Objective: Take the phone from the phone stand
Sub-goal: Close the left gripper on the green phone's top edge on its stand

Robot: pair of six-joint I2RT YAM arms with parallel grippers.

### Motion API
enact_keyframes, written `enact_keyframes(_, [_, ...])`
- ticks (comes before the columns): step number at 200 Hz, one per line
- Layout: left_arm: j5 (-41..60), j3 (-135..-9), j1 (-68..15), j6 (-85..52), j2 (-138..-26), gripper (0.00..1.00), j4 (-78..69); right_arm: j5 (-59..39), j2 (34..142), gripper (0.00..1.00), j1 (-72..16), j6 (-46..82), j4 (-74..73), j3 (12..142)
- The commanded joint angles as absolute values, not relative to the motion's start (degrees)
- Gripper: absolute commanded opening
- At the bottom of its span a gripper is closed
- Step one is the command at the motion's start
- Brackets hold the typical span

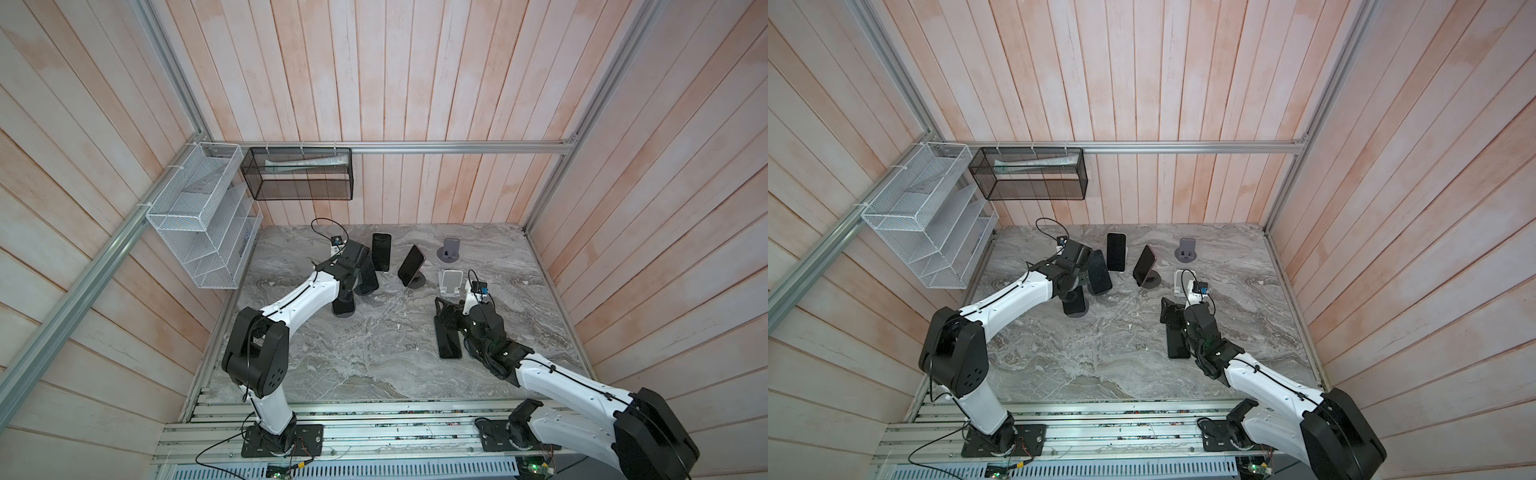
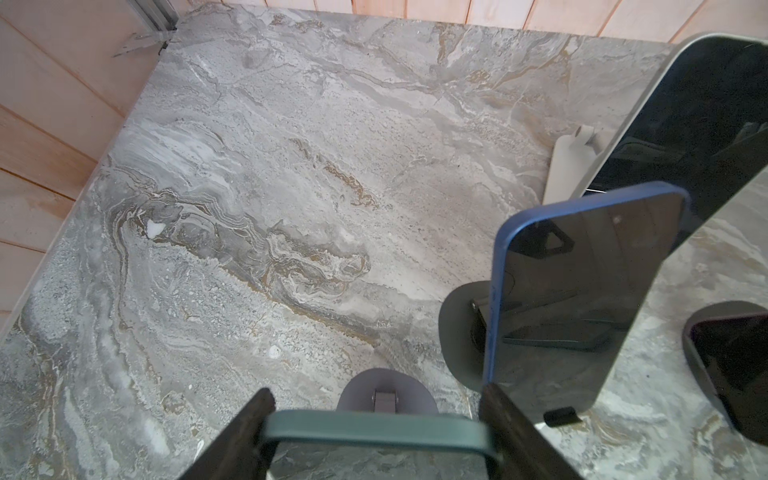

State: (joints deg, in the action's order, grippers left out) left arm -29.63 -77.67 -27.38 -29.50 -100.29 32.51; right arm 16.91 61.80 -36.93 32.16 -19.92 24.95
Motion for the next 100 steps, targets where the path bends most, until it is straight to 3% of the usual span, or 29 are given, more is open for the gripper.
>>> enact_keyframes(1, [-29.9, -76.1, -27.1, -27.8, -99.0, 0.64, 31.9, 18.5, 61.7, 0.86, -36.7, 32.8, -21.5, 23.9])
enact_keyframes(100, [-26.4, -73.4, -27.4, -23.2, -89.8, 0.54, 29.1, 19.4, 61.2, 0.86, -36.5, 32.7, -22.3, 23.2])
